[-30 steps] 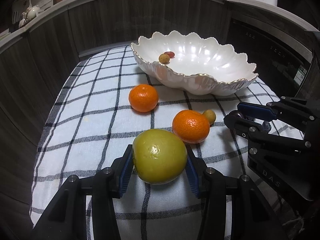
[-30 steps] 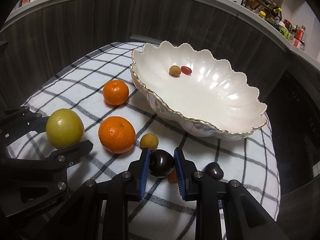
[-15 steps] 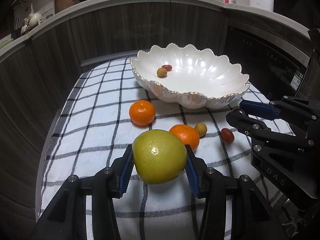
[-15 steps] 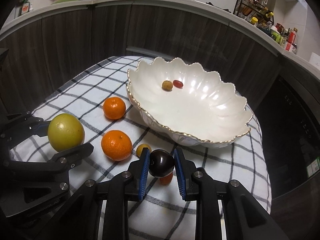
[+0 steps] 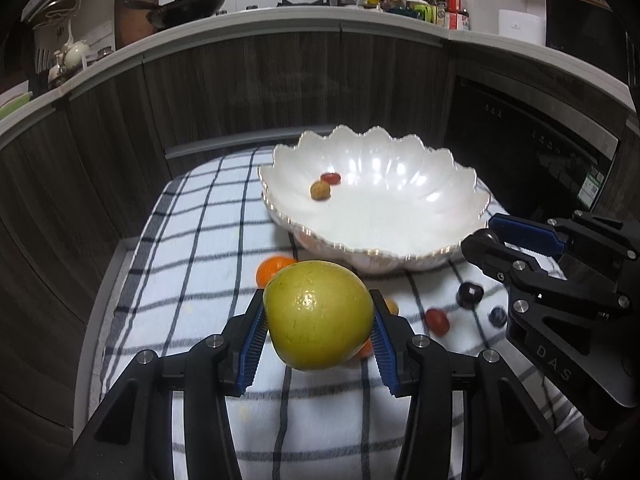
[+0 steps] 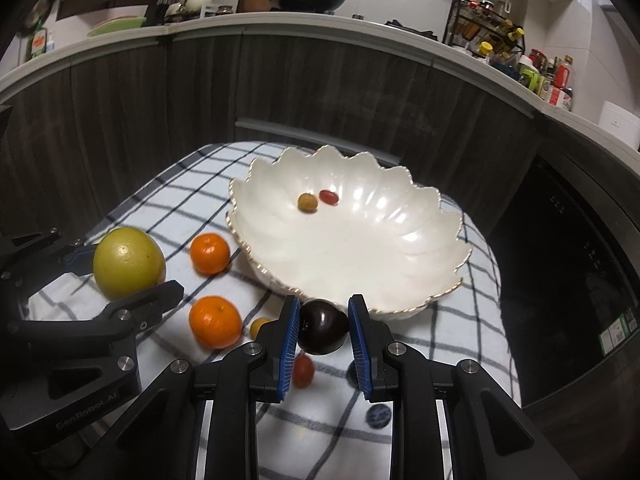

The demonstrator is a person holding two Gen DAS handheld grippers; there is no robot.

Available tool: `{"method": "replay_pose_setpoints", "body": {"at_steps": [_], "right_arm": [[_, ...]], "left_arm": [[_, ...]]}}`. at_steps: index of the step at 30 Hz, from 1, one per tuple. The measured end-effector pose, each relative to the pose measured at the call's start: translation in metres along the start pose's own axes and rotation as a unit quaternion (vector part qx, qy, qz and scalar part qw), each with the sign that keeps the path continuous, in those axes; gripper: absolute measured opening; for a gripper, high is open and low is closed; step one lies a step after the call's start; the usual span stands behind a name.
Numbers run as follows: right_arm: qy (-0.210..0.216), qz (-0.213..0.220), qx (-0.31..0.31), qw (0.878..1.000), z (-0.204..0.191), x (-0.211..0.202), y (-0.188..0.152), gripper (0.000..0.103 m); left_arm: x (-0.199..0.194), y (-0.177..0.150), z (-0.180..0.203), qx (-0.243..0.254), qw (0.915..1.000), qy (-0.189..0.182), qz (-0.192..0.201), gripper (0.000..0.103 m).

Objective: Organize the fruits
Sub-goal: 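Lift both held fruits and carry them over the white bowl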

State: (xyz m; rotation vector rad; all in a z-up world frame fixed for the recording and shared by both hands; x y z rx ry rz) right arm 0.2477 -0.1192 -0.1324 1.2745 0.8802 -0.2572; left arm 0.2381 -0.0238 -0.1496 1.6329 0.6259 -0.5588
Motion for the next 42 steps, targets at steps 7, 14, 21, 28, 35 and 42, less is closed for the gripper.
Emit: {"method": "replay_pose_setpoints", "body": {"at_steps": [7, 14, 21, 28, 35, 42], "right_arm": [[-0.008, 0.019, 0.018, 1.0, 0.017, -0.009, 0.018, 0.027], [-0.018, 0.035, 0.03, 0.999, 0.032, -0.014, 0.034, 0.027], [-0.025, 0.05, 0.038, 0.998, 0.042, -0.015, 0.048, 0.027], [-0.031, 0.064, 0.052, 0.996, 0.055, -0.015, 0.064, 0.027], [-0.035, 0.071, 0.074, 0.994, 0.073, -0.008, 0.075, 0.027], [-0.043, 0.067, 0.097, 0.992, 0.092, 0.003, 0.081, 0.027]], "left_arm": [[-0.002, 0.024, 0.005, -0.012, 0.9998, 0.0, 0.014, 0.048], [0.0, 0.04, 0.009, -0.018, 0.9997, 0.004, 0.019, 0.048], [0.004, 0.055, 0.011, -0.024, 0.9994, 0.008, 0.024, 0.048], [0.011, 0.071, 0.013, -0.027, 0.9991, 0.011, 0.03, 0.048], [0.023, 0.086, 0.017, -0.03, 0.9991, 0.014, 0.027, 0.048], [0.039, 0.099, 0.015, -0.03, 0.999, 0.022, 0.025, 0.048]]}}
Point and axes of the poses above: each gripper's, at about its wrist camera, not at the fingertips, and x roughly the way its jaws point, z to its right, y to its top, the point moved 9 cm from there along x, roughly the way its jaws point, and after that the axes turned 12 degrees about y, right-handed, at the moved point
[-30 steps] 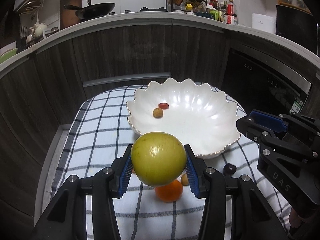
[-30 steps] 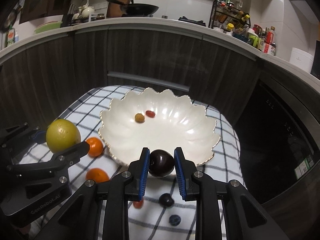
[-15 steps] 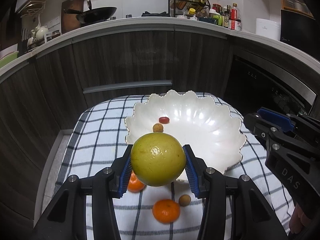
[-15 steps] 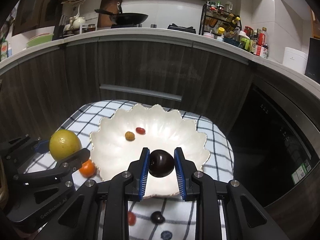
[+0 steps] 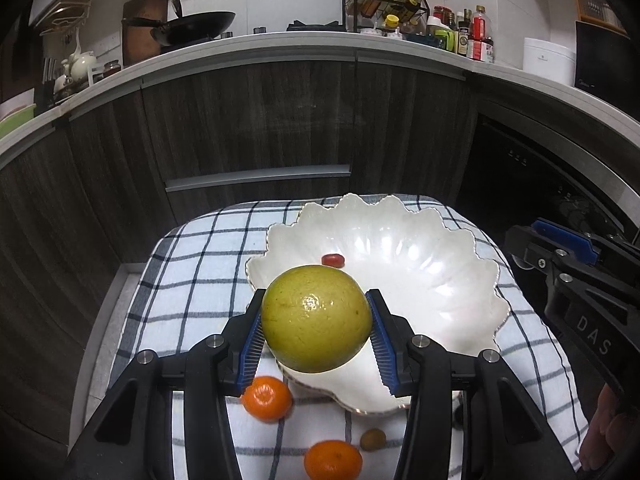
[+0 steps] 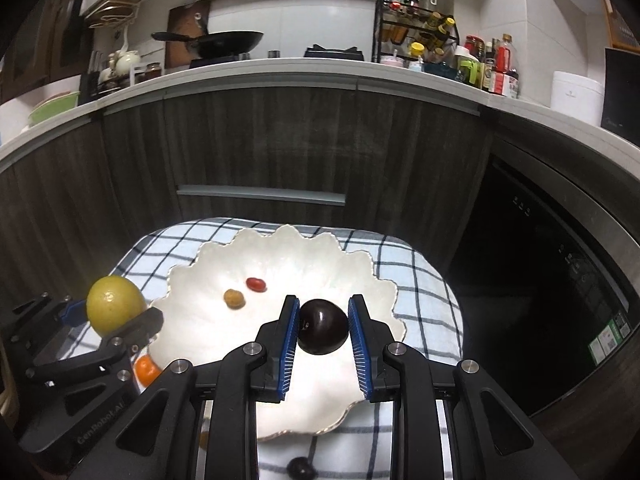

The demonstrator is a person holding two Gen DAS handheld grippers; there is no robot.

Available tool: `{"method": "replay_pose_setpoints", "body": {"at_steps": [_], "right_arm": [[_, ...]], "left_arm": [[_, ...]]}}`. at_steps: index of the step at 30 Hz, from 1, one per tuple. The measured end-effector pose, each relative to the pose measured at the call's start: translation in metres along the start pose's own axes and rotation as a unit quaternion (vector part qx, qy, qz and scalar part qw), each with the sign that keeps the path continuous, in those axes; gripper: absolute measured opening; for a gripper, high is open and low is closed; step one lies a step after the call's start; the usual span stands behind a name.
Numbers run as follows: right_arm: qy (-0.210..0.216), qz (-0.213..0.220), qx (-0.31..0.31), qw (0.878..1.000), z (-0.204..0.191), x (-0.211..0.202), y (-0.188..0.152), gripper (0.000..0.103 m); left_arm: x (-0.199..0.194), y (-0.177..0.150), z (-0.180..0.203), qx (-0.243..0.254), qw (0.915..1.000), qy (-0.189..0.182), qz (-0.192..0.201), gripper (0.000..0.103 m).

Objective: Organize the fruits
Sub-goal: 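Lift both held fruits and carry them over the white bowl, then open both grippers to drop the yellow-green fruit and dark plum into the bowl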

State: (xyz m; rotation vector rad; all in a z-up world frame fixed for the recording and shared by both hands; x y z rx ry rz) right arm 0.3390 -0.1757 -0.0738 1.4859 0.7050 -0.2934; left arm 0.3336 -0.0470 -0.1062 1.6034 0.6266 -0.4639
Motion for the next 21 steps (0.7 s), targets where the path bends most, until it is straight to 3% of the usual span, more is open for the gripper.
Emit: {"method": "replay_pose_setpoints", "body": {"at_steps": [21], "right_arm": [[-0.022, -0.03, 0.037, 0.999, 0.038, 0.055, -0.006, 0.027]], "left_arm": [[0.067, -0.004, 0.013, 0.011, 0.9982, 0.013, -0.058, 0.048]]}}
Point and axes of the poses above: each gripper's, at about its wrist camera, not at the fingertips, and x roughly the way its jaws point, z to its right, y to its top, the point moved 9 cm from there along x, roughly the way its jaws point, and after that the axes turned 12 degrees about y, right-handed, at the moved point
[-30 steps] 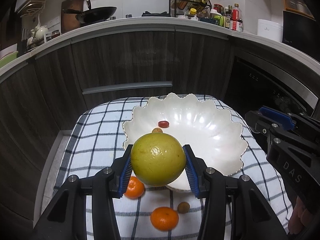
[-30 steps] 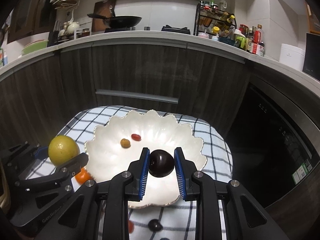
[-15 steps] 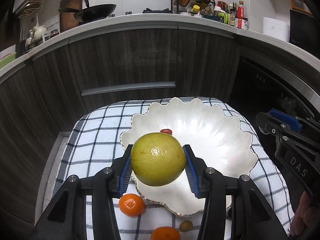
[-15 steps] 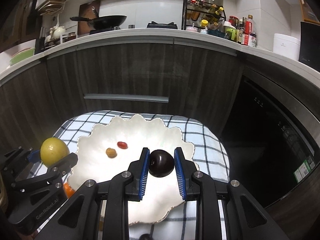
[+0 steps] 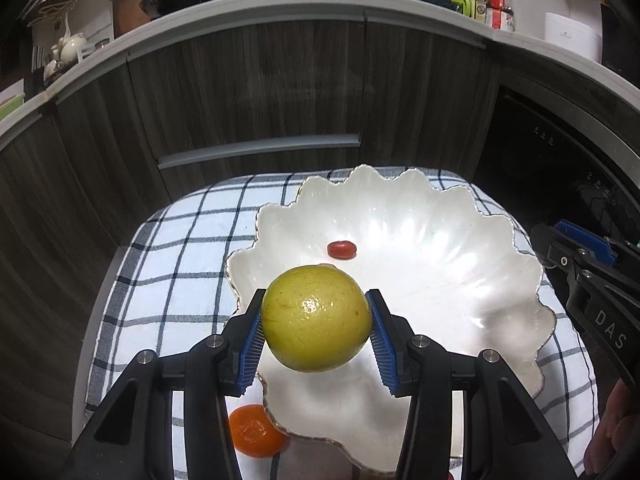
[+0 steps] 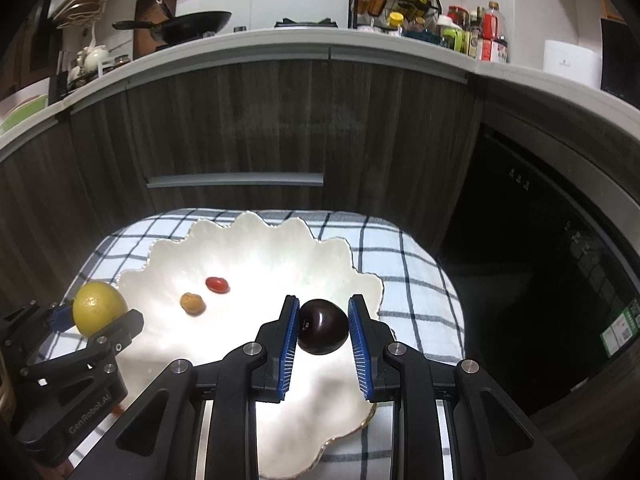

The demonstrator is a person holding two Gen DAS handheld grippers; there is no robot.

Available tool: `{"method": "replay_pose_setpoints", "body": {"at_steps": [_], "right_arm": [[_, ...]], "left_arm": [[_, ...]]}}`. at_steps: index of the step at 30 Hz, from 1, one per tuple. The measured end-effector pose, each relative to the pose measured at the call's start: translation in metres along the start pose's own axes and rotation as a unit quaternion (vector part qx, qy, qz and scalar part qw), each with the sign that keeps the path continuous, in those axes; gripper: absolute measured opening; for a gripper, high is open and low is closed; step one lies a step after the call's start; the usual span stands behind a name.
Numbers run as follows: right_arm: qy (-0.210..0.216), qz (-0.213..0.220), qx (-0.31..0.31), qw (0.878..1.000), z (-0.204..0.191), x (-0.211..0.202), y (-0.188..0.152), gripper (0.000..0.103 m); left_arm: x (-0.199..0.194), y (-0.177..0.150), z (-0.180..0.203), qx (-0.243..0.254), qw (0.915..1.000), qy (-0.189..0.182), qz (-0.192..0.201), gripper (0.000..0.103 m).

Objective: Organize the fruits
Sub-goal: 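Open both grippers to drop the yellow-green fruit and dark plum into the bowl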

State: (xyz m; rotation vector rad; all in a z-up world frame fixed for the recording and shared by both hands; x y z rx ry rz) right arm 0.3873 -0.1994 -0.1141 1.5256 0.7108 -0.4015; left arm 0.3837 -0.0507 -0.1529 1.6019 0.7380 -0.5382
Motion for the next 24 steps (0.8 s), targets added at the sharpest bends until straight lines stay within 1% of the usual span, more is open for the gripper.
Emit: {"method": "replay_pose_setpoints", "body": {"at_steps": [10, 16, 19, 21, 23, 24], "right_arm": [[0.013, -0.036, 0.032, 0.999, 0.013, 0.029, -0.014, 0.027], [0.021, -0.052, 0.034, 0.998, 0.012, 0.038, -0.02, 0.027], [0.023, -0.056, 0.038, 0.997, 0.011, 0.038, -0.021, 0.028], [0.024, -0.062, 0.038, 0.997, 0.011, 0.039, -0.021, 0.028], [0.021, -0.063, 0.039, 0.997, 0.011, 0.038, -0.021, 0.037], [0.023, -0.061, 0.042, 0.997, 0.012, 0.038, -0.02, 0.049]], "left_arm": [[0.015, -0.006, 0.005, 0.001, 0.9996, -0.008, -0.025, 0.048], [0.018, -0.011, 0.009, 0.01, 0.9992, -0.012, -0.038, 0.048], [0.018, -0.012, 0.008, 0.01, 0.9992, -0.009, -0.037, 0.049], [0.014, -0.008, 0.006, 0.011, 0.9996, -0.006, -0.027, 0.058], [0.007, -0.003, 0.005, 0.014, 0.9998, -0.003, -0.013, 0.061], [0.005, -0.001, 0.004, 0.016, 0.9998, 0.0, -0.01, 0.064]]}}
Point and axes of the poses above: each gripper's, at about its wrist camera, not at the fingertips, and x roughly the way its jaws point, z to its right, y to its top, the point moved 9 cm from there along x, roughly the way its jaws point, and after that the axes turned 12 degrees about y, right-handed, at the moved point
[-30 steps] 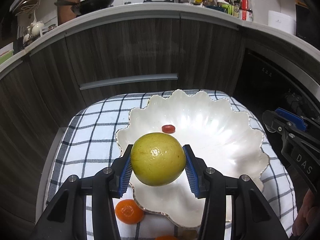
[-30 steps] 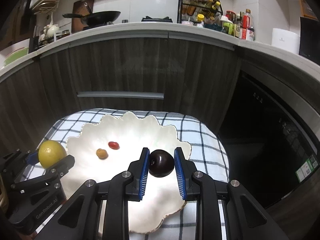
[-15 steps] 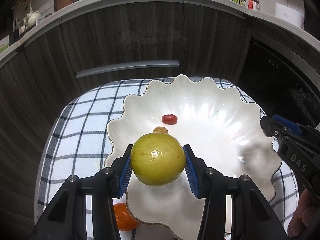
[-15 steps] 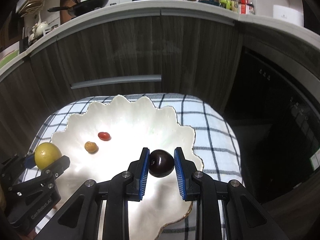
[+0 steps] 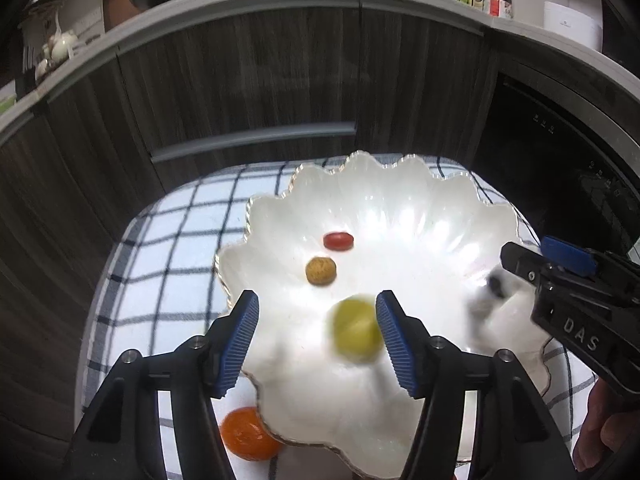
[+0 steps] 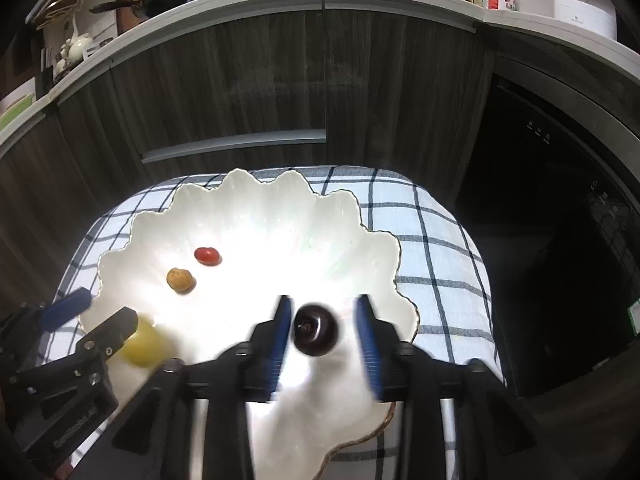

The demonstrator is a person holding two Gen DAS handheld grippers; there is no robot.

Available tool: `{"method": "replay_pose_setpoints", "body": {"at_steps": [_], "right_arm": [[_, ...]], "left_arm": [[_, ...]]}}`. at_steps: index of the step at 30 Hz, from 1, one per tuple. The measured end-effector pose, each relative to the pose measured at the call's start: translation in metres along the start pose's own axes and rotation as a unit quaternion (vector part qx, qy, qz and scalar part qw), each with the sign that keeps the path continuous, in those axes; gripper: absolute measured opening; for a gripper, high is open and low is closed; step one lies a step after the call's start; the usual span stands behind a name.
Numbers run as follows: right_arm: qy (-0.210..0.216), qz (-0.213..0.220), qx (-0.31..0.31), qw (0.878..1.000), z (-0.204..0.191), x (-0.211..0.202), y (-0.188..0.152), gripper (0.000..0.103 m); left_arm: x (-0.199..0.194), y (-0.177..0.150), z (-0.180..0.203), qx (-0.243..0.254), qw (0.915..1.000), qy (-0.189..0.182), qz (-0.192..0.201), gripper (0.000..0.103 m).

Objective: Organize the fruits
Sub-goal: 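Open both grippers to drop the yellow-green fruit and dark plum into the bowl, then withdraw both open grippers from the bowl toward the remaining fruits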

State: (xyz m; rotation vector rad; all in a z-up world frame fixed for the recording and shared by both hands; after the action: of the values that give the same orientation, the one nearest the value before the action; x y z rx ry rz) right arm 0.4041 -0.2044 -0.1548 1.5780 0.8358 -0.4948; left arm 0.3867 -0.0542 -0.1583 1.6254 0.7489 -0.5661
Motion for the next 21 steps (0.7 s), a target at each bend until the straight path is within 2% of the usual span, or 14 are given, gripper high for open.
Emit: {"method": "replay_pose_setpoints", "body": {"at_steps": [1, 8, 10, 21], "right_arm": [[0.002, 0.006, 0.004, 1.0, 0.0, -0.002, 0.001, 0.058], [-0.012, 0.024, 0.017, 0.999, 0.005, -0.015, 0.009, 0.073], [-0.016, 0.028, 0.018, 0.999, 0.007, -0.019, 0.011, 0.078], [-0.02, 0.047, 0.016, 0.999, 0.0, -0.044, 0.02, 0.079]], "left_arm": [[-0.002, 0.001, 0.0, 0.001, 1.0, 0.001, 0.003, 0.066], [-0.013, 0.011, -0.007, -0.008, 0.9997, 0.01, 0.02, 0.084], [-0.015, 0.013, -0.008, -0.011, 0.9996, 0.011, 0.022, 0.085], [-0.031, 0.014, -0.019, -0.019, 0.9991, 0.017, 0.033, 0.085]]}}
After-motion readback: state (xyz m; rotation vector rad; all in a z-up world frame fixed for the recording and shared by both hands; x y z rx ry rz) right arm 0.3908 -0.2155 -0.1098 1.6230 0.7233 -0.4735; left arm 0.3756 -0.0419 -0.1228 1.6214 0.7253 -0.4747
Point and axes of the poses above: each gripper's, at about its wrist camera, not at the fingertips, and x roughly the way its jaws point, z to its right, y to its top, the point moved 9 cm from there along x, roughly the way its jaws point, and after that the axes turned 12 degrees about y, right-handed, at the moved point
